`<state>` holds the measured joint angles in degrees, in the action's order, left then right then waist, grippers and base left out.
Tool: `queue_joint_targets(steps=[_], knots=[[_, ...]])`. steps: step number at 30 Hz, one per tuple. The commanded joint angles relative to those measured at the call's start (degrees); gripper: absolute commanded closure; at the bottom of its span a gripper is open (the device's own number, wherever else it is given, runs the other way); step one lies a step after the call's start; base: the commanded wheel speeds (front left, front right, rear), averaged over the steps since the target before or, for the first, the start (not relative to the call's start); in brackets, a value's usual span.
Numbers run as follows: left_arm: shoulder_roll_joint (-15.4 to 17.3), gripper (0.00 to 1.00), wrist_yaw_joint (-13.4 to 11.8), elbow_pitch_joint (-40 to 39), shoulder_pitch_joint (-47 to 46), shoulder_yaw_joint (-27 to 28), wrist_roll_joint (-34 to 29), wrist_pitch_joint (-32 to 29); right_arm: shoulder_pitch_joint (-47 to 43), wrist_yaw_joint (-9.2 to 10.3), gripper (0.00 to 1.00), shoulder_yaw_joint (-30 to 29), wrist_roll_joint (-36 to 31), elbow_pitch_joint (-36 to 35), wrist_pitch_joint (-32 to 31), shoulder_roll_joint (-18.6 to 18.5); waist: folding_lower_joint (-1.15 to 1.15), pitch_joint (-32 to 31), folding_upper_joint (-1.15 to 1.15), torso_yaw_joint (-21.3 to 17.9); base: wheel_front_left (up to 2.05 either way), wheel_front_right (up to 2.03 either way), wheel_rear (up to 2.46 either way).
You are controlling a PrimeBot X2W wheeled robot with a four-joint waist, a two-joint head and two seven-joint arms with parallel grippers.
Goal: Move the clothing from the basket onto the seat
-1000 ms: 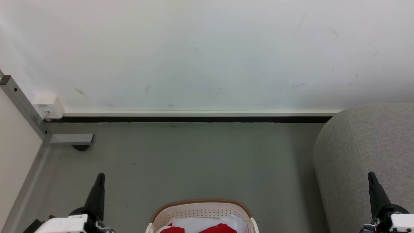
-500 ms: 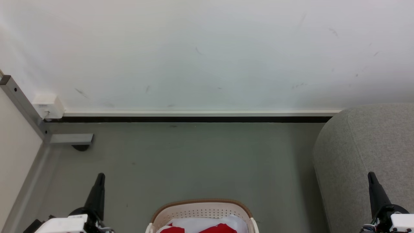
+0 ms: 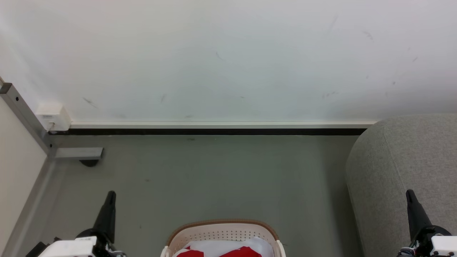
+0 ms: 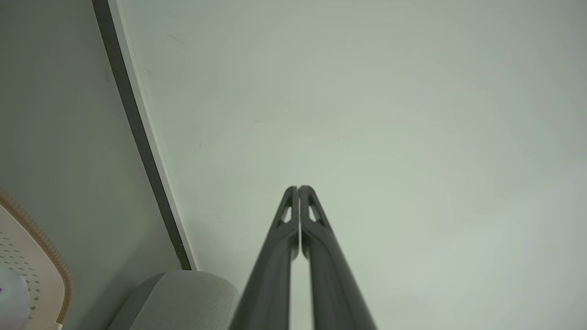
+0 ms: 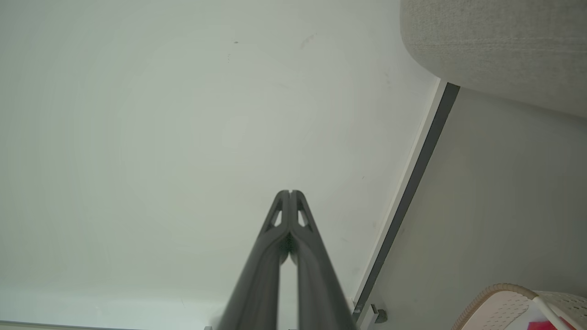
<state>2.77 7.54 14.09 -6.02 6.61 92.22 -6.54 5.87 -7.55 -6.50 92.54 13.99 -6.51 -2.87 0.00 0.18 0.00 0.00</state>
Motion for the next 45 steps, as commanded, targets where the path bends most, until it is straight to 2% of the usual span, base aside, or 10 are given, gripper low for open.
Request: queue_joint_targets(steps=[1,16,17,21,32,37,45], knots=[[0.1,1.0,0.1,0.0,-0.5,0.0,0.4,-0.1,0.7,0.13,1.0,-0.2,-0.3,0.1,-0.1,0.0,0.0,0.0,0.0,0.0,0.0,0.0,0.0],[0.1,1.0,0.1,0.0,-0.5,0.0,0.4,-0.1,0.7,0.13,1.0,-0.2,-0.3,0.1,-0.1,0.0,0.0,0.0,0.0,0.0,0.0,0.0,0.0],[0.0,0.0,0.0,0.0,0.0,0.0,0.0,0.0,0.0,0.0,0.0,0.0,0.0,0.0,0.0,0.0,0.0,0.0,0.0,0.0,0.0,0.0,0.0],[-0.4,0.0,0.0,1.4,1.3,-0.2,0.0,0.3,-1.3,0.0,0.0,0.4,0.0,1.3,0.2,0.4,0.0,0.0,0.0,0.0,0.0,0.0,0.0],[-0.3,0.0,0.0,-1.5,1.7,-1.2,-1.5,3.5,-1.2,0.01,0.0,3.9,-1.9,-1.6,3.4,0.3,0.0,-0.1,0.0,0.0,0.0,0.0,0.0],[-0.3,0.0,0.0,-2.6,1.9,-1.4,-3.9,4.5,-1.2,0.01,0.0,4.5,-3.4,-2.7,4.5,0.3,0.0,-0.1,0.0,-0.1,0.0,0.0,0.0],[-0.2,0.0,-0.6,-5.0,2.2,-1.3,-12.5,6.5,-1.3,0.02,0.0,5.8,-8.7,-4.7,6.4,0.2,0.0,-0.2,0.0,-0.3,0.0,0.0,0.0]])
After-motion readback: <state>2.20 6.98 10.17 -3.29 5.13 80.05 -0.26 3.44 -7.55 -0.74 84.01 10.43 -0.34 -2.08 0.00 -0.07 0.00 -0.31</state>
